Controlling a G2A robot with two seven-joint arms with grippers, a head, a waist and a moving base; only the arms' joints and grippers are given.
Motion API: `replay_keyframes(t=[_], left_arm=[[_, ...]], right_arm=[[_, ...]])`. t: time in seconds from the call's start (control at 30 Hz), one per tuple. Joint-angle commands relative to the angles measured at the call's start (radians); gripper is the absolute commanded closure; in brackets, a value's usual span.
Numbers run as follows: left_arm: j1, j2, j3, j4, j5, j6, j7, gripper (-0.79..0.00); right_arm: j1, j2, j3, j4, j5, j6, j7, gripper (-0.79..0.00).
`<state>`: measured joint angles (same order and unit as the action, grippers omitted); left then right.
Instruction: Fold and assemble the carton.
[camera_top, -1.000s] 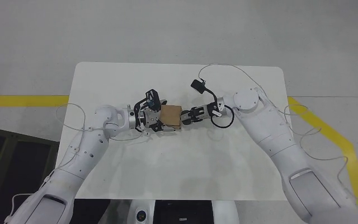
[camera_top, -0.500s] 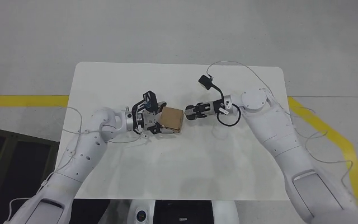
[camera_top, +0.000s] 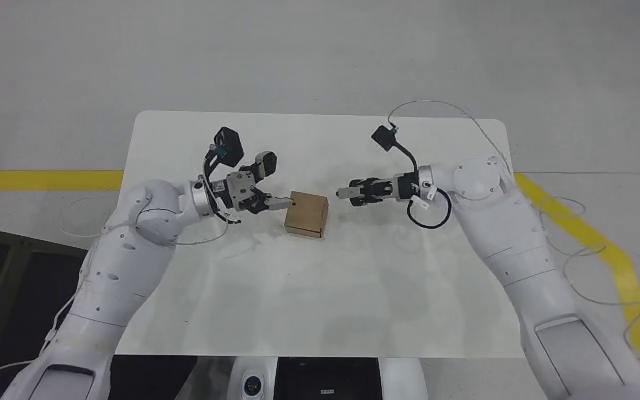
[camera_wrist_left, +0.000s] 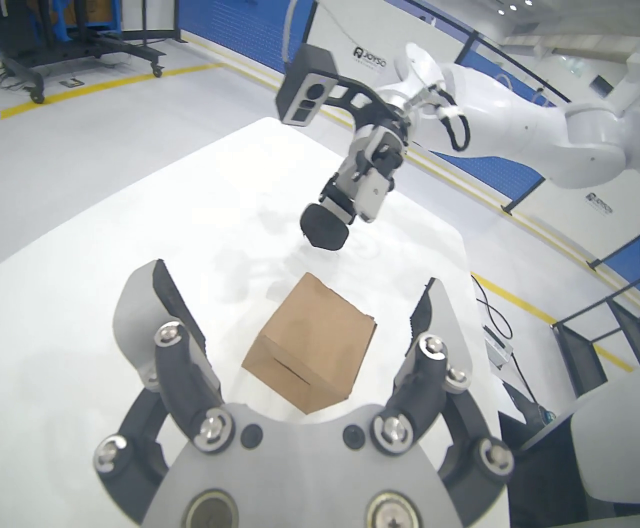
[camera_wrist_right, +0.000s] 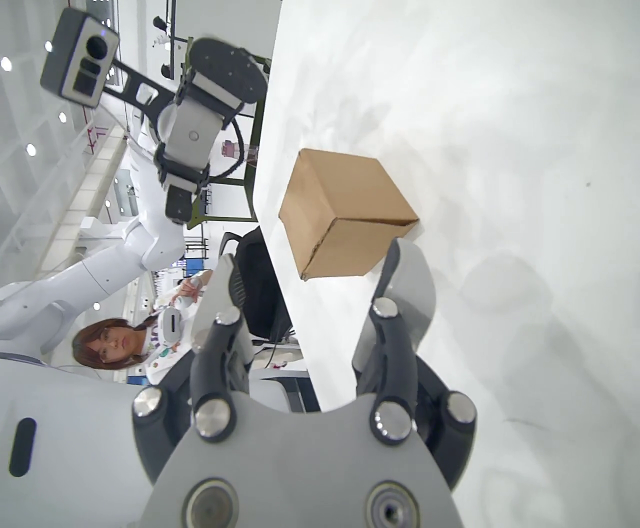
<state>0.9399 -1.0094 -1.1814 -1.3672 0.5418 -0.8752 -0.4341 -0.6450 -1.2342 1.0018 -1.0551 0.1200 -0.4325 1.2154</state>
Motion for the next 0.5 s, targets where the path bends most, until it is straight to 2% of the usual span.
replay_keyframes(t=[0.0, 0.13, 0.23, 0.47], left_arm=[[-0.007, 0.001, -0.008, 0.016, -0.063, 0.065, -0.039, -0.785], [-0.029, 0.006, -0.046, 0.054, -0.074, 0.128, -0.040, -0.785], [-0.040, 0.012, -0.078, 0.076, -0.081, 0.141, -0.029, -0.785], [-0.093, 0.023, -0.134, 0.116, -0.091, 0.178, -0.057, -0.785]], right_arm=[[-0.005, 0.003, 0.011, -0.006, -0.028, -0.094, -0.047, -0.785], [-0.022, 0.016, 0.045, -0.016, -0.146, -0.260, -0.167, -0.785], [-0.041, 0.032, 0.096, -0.034, -0.278, -0.331, -0.296, -0.785], [-0.127, 0.074, 0.255, -0.177, -0.599, -0.369, -0.597, -0.785]])
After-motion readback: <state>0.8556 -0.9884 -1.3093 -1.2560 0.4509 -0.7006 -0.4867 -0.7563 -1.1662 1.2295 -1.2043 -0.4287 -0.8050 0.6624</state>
